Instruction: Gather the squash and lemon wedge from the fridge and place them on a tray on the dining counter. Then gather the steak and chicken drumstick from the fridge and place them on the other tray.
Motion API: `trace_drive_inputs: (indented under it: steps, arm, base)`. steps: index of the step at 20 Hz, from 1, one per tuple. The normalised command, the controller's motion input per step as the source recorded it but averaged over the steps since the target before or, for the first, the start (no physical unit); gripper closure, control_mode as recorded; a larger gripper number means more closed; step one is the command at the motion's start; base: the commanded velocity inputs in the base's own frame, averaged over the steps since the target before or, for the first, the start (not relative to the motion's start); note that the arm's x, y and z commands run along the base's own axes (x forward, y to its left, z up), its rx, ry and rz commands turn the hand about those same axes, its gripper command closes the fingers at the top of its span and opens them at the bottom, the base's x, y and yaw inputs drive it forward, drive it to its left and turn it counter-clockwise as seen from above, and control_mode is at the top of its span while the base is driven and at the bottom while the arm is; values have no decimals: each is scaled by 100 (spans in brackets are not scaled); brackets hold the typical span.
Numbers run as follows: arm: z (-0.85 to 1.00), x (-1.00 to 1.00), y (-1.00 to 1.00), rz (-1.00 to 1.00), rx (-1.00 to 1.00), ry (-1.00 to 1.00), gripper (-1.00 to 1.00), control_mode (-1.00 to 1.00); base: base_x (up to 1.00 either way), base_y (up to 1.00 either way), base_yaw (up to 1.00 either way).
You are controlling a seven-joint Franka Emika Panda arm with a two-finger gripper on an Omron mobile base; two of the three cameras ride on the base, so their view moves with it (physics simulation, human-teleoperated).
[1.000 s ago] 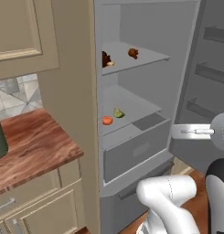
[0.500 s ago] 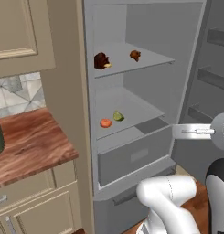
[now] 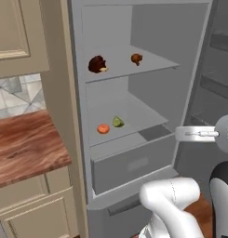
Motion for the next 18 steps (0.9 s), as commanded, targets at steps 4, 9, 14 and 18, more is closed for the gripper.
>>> trace_drive_inputs:
  steps: [4,9,14,18]
  arm:
    - [0,0,0,0,0,0,-100,100]
    - [0,0,0,0,0,0,-100,100]
    - [0,0,0,0,0,0,-100,100]
    - [0,0,0,0,0,0,-100,100]
  base:
    - [56,-12,18]
    - [56,-16,21]
    - [41,-28,19]
    - [26,-31,17]
